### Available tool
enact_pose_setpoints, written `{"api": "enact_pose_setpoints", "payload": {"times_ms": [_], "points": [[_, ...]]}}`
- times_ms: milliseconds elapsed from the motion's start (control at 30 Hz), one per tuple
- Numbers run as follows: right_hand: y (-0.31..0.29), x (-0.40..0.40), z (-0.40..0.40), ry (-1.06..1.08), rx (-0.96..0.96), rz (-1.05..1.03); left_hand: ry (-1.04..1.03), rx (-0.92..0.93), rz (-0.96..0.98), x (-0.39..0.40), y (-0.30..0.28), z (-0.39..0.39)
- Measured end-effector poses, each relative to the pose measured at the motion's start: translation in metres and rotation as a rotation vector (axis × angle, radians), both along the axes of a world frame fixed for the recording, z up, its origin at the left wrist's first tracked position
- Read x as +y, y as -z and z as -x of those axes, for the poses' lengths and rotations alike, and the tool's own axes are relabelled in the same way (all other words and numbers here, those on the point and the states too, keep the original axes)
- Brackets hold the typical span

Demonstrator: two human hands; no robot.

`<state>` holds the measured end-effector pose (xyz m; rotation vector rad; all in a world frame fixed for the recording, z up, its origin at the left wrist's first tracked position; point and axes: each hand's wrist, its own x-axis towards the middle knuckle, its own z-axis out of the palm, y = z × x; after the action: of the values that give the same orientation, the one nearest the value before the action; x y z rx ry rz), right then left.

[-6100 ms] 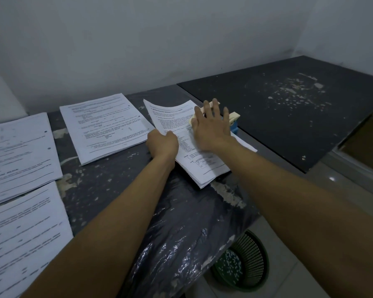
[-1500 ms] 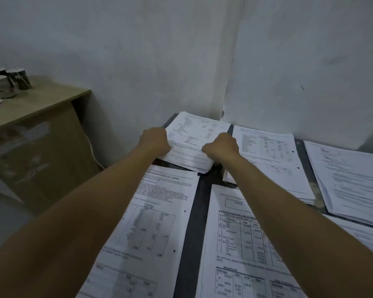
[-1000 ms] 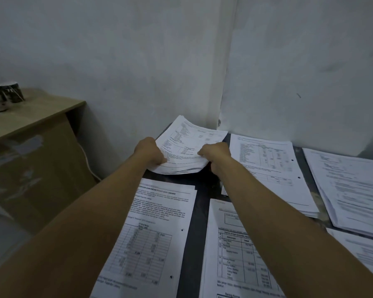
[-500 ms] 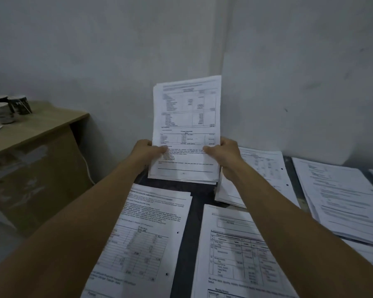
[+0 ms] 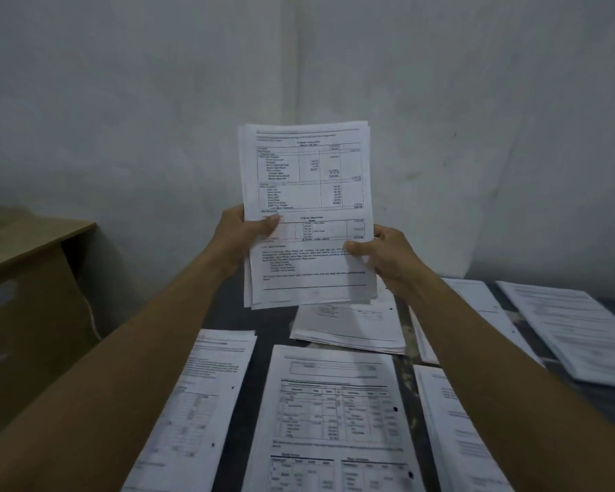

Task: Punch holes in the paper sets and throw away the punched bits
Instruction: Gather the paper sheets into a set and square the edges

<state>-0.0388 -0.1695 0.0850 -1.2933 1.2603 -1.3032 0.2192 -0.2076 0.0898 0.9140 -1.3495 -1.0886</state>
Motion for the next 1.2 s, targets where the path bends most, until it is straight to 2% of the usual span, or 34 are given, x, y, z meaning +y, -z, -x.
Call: {"api": "enact_pose_setpoints", "payload": {"times_ms": [267, 433, 733, 1200], "points": [[-0.022, 0.062, 0.089, 0.136, -0.077, 0.075, 0.092, 0.026, 0.121, 0.034, -0.019, 0.102], [-0.029, 0.107, 0.154, 0.259, -0.018, 0.129, 0.174, 0.031, 0.117, 0.058, -0.020, 0.172], [-0.011, 0.189, 0.250, 0.448, -0.018, 0.105, 0.301, 0.000, 0.102, 0.106, -0.002, 0.291], [0.023, 0.299, 0.352, 0.713, -0.031, 0.090, 0.491, -0.053, 0.034, 0.179, 0.034, 0.429]]}}
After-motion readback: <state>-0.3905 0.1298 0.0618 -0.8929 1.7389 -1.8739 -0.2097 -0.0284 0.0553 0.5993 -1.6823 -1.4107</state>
